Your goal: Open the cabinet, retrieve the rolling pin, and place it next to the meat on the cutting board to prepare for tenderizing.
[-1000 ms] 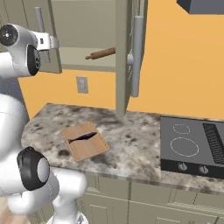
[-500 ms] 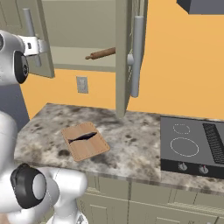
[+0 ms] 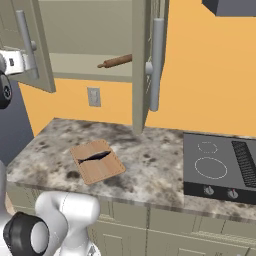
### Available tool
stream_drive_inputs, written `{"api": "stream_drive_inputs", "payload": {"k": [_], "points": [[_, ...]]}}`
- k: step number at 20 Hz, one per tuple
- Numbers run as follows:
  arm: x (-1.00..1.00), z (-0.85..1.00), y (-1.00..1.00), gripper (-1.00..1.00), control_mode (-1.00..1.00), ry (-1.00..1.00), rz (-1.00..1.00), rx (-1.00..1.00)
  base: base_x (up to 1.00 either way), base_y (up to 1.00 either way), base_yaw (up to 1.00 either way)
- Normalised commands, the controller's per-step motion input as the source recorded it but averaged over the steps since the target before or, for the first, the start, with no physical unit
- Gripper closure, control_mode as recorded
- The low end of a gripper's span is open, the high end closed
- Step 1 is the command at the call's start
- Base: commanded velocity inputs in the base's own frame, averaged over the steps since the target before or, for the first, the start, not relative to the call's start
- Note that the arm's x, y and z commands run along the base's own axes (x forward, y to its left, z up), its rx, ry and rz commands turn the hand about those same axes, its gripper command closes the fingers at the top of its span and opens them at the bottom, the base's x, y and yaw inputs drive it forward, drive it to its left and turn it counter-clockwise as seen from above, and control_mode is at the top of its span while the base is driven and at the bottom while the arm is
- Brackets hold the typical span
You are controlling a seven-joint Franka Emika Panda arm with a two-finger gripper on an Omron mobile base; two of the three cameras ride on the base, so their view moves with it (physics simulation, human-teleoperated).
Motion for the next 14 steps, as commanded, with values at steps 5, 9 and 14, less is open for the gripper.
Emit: {"api": "stream_drive_inputs", "payload": {"k": [5,9,14], "points": [[-0.47,0.03,0.07,-1.0,-1.0,0.0,-0.01,0.09,0.0,0.0,0.0],[-0.4,0.24,-0.66,-1.0,-1.0,0.04,-0.04,0.16,0.0,0.0,0.0],[-0.45,0.24,-0.79,-1.0,-1.0,0.06,-0.02,0.2,0.0,0.0,0.0]]}}
